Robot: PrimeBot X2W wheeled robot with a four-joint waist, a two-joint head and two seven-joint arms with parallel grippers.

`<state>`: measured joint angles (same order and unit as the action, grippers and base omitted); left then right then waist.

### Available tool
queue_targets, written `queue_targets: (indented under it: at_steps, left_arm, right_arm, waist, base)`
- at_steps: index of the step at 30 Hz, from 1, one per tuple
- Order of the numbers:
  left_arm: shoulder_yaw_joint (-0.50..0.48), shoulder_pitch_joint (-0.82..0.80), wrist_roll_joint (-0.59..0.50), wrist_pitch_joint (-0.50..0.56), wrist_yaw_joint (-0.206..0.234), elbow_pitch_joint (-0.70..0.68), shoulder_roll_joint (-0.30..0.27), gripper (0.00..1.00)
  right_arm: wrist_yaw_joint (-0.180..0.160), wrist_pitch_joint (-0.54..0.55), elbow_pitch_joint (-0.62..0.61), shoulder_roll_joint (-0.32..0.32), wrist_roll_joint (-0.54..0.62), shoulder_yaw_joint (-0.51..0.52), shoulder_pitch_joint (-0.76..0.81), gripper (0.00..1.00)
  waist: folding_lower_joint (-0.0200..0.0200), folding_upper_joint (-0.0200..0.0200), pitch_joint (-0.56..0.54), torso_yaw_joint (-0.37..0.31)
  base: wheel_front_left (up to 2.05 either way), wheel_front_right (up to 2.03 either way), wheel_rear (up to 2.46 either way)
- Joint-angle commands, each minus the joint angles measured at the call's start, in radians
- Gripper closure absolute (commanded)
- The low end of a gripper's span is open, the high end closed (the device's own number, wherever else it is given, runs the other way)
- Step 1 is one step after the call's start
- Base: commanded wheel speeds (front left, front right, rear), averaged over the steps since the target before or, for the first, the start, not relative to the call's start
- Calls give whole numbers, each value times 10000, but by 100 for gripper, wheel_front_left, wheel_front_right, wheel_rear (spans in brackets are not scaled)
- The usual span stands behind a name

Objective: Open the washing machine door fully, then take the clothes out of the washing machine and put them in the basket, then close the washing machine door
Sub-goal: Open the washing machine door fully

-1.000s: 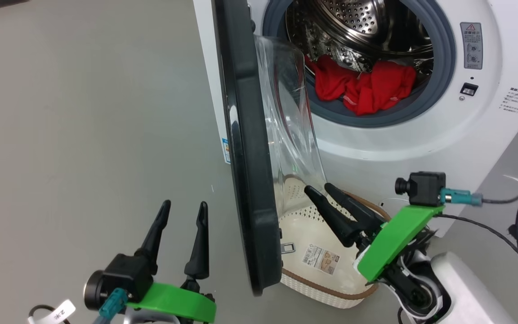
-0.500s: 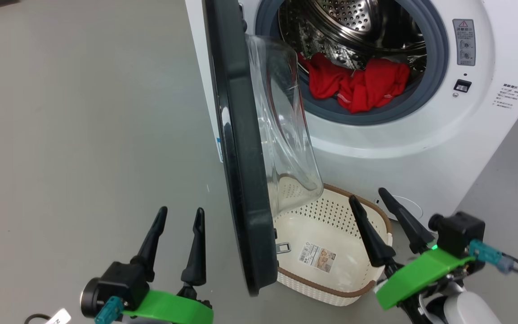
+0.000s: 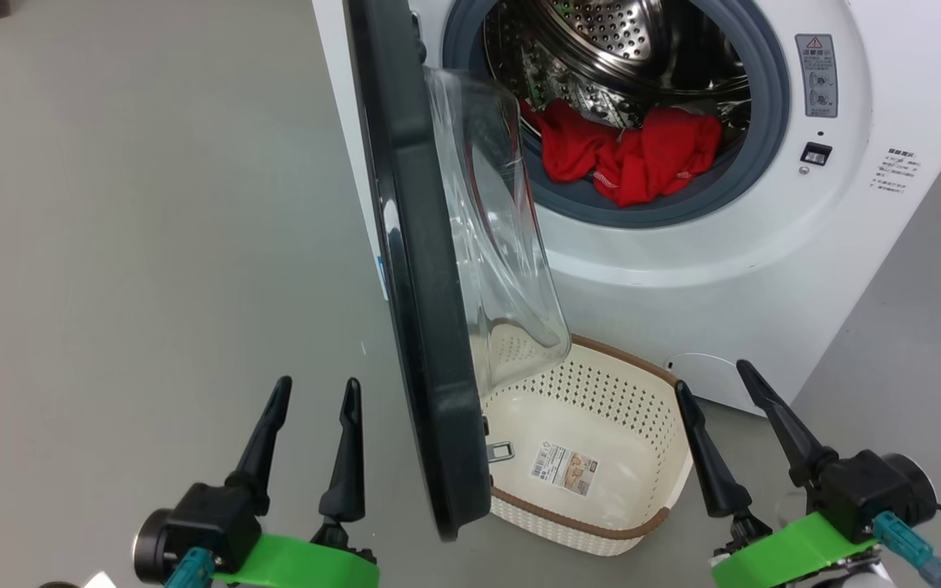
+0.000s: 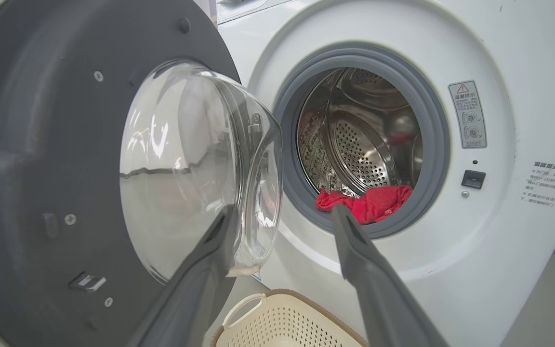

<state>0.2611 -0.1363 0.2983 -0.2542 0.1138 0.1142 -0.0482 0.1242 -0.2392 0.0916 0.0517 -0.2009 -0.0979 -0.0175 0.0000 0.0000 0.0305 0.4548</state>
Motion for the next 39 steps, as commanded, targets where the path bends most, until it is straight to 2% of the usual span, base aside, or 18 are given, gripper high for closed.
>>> queue_targets:
  at_steps: [1, 10, 11, 12, 13, 20, 28, 33, 39]
  left_arm:
    - [-380, -48, -155, -76, -54, -307, -81, 0]
    - [-510, 66, -232, -76, -40, -348, -60, 0]
    - [-522, 69, -242, -76, -39, -358, -58, 28]
    - [-524, 66, -246, -76, -52, -370, -56, 95]
    - [-521, 61, -256, -76, -63, -386, -55, 100]
    - [-699, -185, -449, -76, -26, -1118, -42, 100]
    - [-649, -450, -955, -76, -136, -2640, -30, 100]
    - [-69, -546, -1191, -76, -494, -3561, -25, 100]
    - [881, -533, -1344, -76, -830, -3621, -23, 100]
  right_arm:
    - [65, -146, -304, -13, 121, -144, -3, 0]
    - [65, -214, -184, -14, -336, -243, 186, 0]
    - [65, -216, -176, -14, -373, -253, 173, 0]
    - [65, -218, -156, -14, -458, -266, 169, 0]
    - [65, -219, -140, -14, -471, -262, 162, 0]
    - [65, -223, -110, -14, -545, -242, 137, 0]
    - [65, -224, -47, -14, -840, -290, 154, 0]
    - [65, -225, 24, -14, -1085, -297, 170, 0]
    - [65, -225, 78, -14, -1154, -329, 154, 0]
  waist:
    - [0, 0, -14, -10]
    - [0, 0, -56, -59]
    - [0, 0, -48, -73]
    - [0, 0, -43, -84]
    - [0, 0, -37, -95]
    - [0, 0, -20, -171]
    - [0, 0, -65, -272]
    - [0, 0, -49, -320]
    - [0, 0, -47, -355]
  base:
    - [0, 0, 0]
    - [0, 0, 0]
    - [0, 0, 0]
    - [0, 0, 0]
    - [0, 0, 0]
    - [0, 0, 0]
    - [0, 0, 0]
    - [0, 0, 0]
    - [0, 0, 0]
